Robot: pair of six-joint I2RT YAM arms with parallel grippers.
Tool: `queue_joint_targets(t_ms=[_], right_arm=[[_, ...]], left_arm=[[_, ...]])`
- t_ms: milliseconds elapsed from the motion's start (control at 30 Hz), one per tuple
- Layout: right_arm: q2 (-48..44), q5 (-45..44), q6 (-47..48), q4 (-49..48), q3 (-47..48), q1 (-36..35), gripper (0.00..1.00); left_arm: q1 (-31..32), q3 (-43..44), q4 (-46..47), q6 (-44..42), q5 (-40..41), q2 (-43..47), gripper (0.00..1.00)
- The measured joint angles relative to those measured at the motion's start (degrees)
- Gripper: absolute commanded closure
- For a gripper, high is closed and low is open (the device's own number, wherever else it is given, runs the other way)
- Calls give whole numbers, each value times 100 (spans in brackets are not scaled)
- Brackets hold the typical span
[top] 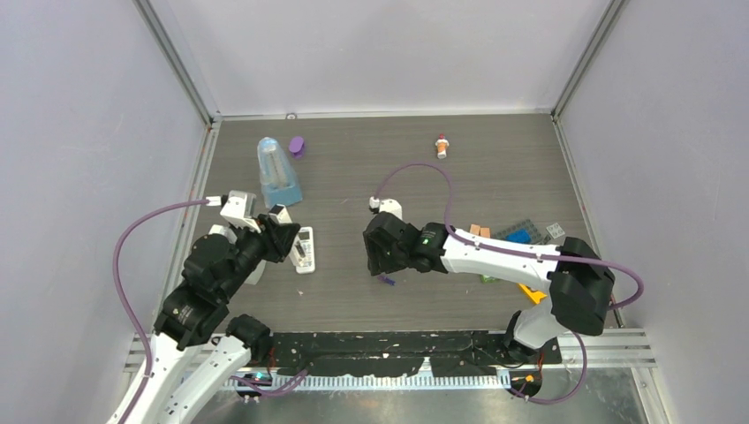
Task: Load the batteries into the remote control
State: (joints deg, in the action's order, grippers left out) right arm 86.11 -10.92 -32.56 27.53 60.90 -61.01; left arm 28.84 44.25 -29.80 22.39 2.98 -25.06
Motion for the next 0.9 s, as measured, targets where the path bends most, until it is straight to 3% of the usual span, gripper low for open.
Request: queue_joint_targets(t_ms=[300,433,733,900], right_arm=[[315,-101,-3591,496,-83,0,45],[461,-144,-4682,708,-160,11,48],[1080,-234,-6000,1198,-155,44,46],[1106,-393,-6238,1108,-155,81,46]], left_arm=[[0,-190,136,105,7,37,100],[0,-229,184,118,37,105,100],[0,-240,219,114,44,122,100],[-7,-254,229,109,44,122,100]])
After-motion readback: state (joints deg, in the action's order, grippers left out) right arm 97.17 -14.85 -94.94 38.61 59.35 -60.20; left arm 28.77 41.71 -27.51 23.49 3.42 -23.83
